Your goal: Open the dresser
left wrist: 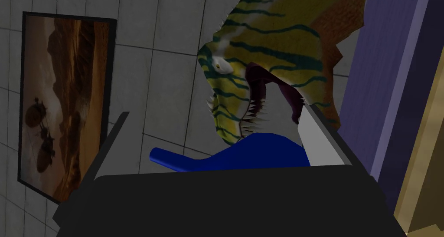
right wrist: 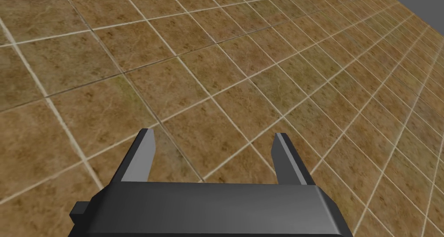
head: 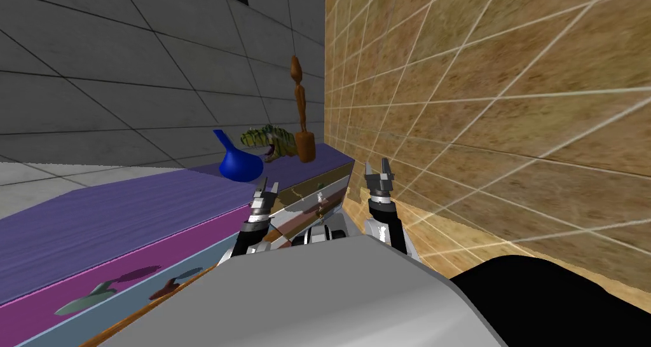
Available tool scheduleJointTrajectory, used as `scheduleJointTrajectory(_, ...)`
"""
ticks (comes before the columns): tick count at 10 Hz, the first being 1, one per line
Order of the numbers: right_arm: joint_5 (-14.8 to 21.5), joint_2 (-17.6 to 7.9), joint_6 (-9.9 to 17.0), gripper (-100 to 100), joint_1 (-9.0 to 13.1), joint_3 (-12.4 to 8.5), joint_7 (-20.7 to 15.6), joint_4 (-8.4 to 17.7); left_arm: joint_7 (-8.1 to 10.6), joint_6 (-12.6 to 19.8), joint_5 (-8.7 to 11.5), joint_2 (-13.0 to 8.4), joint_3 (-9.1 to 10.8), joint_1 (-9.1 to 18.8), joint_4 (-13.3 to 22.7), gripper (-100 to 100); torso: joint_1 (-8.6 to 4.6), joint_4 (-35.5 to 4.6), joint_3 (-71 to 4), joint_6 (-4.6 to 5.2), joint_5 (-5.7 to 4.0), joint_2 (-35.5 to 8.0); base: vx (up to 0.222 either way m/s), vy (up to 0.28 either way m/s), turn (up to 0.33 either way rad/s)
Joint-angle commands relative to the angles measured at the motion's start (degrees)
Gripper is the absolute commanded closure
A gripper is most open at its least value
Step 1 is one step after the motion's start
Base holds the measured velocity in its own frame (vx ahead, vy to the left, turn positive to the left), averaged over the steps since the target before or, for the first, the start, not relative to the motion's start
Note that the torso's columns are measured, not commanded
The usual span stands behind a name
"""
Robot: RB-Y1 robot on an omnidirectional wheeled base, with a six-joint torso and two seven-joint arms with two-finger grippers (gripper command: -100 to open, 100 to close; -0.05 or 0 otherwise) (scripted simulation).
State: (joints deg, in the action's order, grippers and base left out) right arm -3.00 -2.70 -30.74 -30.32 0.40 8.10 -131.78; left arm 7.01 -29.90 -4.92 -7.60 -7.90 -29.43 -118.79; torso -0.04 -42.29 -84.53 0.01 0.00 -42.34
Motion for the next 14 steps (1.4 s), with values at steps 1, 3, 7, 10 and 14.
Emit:
scheduleJointTrajectory(1,0.00,0.00,0.00,0,0.01,0.00,0.00,0.00,-0.19,-0.51,-0.09,0.67,-1.28,-0.37,2.99,-100,-0.04,0.18,-0.07,0.12,0.07,0.19,0.064,-0.136,0.152)
scheduleJointTrajectory(3,0.00,-0.01,0.00,0,0.01,0.00,0.00,0.00,-0.21,-0.66,-0.09,0.92,-1.98,-0.66,4.51,-100,0.00,0.33,-0.23,0.29,0.15,0.49,0.053,-0.101,0.134)
scheduleJointTrajectory(7,0.00,-0.01,0.00,0,0.01,-0.01,0.00,0.00,-0.24,-0.87,-0.10,1.04,-3.00,-1.09,6.73,-100,-0.10,0.67,-0.37,0.36,0.26,0.84,0.039,-0.060,0.105)
scheduleJointTrajectory(10,0.00,0.00,0.00,0,0.00,0.00,0.00,0.00,-0.28,-1.19,-0.10,0.69,-4.41,-1.69,9.74,-100,-0.50,0.69,-0.43,0.40,0.13,0.91,0.077,-0.150,0.209)
scheduleJointTrajectory(14,0.00,0.00,0.00,0,0.01,0.00,0.00,0.00,-0.34,-1.52,-0.11,0.53,-6.00,-2.35,13.21,-100,-0.09,0.25,-0.33,0.16,0.05,0.57,0.025,-0.137,0.146)
